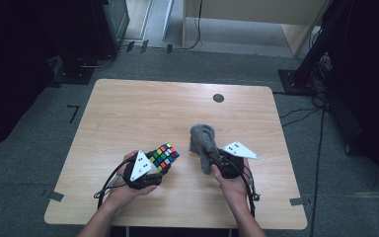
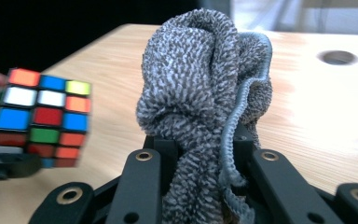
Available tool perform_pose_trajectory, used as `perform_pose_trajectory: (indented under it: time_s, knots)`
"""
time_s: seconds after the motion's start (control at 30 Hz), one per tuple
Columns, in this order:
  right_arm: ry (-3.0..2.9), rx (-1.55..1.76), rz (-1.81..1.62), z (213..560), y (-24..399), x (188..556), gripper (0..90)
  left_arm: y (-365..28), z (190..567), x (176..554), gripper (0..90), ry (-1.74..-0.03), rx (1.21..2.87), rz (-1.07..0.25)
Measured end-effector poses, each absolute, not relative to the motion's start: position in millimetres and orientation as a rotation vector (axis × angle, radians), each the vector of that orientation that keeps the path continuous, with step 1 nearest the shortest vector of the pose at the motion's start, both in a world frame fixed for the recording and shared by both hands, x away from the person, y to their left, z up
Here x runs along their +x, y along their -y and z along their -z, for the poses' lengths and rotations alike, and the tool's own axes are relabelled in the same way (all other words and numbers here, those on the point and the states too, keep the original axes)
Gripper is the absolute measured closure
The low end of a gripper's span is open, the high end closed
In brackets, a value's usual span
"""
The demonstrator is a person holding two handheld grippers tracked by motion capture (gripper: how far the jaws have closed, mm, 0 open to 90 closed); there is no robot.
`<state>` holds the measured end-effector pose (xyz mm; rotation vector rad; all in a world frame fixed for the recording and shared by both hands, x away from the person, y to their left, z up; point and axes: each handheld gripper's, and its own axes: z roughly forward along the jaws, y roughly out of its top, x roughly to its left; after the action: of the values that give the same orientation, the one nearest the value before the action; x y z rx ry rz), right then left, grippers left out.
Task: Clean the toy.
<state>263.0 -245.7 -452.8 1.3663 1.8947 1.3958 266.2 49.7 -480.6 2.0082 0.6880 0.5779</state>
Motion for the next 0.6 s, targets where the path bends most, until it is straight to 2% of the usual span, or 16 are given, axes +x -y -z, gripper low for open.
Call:
perform_pose_trajectory:
  time_s: [0.17,0.37,0.4,0.53,0.6]
  knots:
    - [-1.863,1.464,-1.251,467.2,266.4,273.7,73.1,-41.8,485.7,275.1,33.5,-0.794,2.039,-0.553]
    - [-1.858,1.494,-1.248,479.7,278.4,282.6,69.5,-35.4,490.7,288.7,33.4,-0.906,2.048,-0.504]
    - [-1.862,1.492,-1.255,480.8,279.7,283.8,66.6,-33.1,490.9,292.5,33.4,-0.931,2.041,-0.495]
    - [-1.906,1.464,-1.265,482.0,283.0,287.0,43.9,-24.7,491.4,302.5,33.4,-0.973,2.047,-0.493]
    - [-1.895,1.470,-1.275,479.0,286.0,286.7,35.9,-20.8,491.7,305.6,33.4,-0.985,2.058,-0.501]
